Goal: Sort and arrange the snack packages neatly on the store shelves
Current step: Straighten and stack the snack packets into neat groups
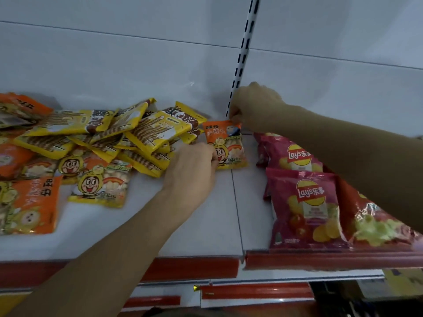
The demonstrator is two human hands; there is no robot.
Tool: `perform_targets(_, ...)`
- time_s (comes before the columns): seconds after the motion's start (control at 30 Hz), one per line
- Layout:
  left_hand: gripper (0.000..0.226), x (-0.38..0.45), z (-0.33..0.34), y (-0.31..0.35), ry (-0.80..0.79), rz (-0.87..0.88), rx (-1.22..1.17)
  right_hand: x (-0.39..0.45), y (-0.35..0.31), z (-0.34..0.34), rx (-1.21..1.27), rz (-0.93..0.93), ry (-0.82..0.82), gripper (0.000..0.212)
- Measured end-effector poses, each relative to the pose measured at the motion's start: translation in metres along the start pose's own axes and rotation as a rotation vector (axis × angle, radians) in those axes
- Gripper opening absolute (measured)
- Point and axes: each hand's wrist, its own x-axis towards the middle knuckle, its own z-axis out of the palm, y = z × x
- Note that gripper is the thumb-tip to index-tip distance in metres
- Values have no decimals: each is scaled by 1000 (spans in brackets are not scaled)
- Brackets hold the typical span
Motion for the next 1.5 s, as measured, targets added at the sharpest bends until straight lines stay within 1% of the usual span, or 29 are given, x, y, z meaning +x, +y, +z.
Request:
perform_targets(0.1,11,7,4,3,-25,-4,152,5,0,7,-161,-19,-31,16)
perform_targets(0.17,13,14,6,8,-58,-9,239,5,1,10,-242,-33,-35,12)
perform_targets(0.23,16,20,7,15,-95,-17,291,4,0,11,-318,-43,-43,9)
perform_targets(0.3,18,25,7,24,-124,-14,342,3,-1,9,-375,-68,-49,11)
perform_targets(0.4,24,27,5,31,-134,-14,406,1,-4,8,-431,-97,-54,11)
perform_targets(0.5,29,24,6,30,-119,-1,421,0,-5,10,-452,-106,-70,13)
perform_targets(0.7,25,21,10,21,-72,54,344,3,-6,8,-440,-64,-44,11)
perform_targets(0.83,22,18,9,14,-47,117,303,2,-4,9,-387,-31,-27,11)
perform_targets(0.93,18,18,9,10,-34,157,279,-1,2,9,-233,7,-42,3)
perform_targets(1.0,18,17,9,8,-38,174,261,-4,10,7,-126,20,-54,12)
perform_targets(1.07,18,16,8,6,-38,190,248,-8,18,2,-56,49,-40,15)
perform_targets(1.2,25,14,6,3,-23,222,194,-16,38,-12,30,155,46,20)
perform_targets(1.3,26,12,5,2,-29,237,172,-24,46,-17,63,175,-4,29)
perform_targets(1.5,24,9,5,1,-63,235,178,-33,38,-12,108,202,-104,40)
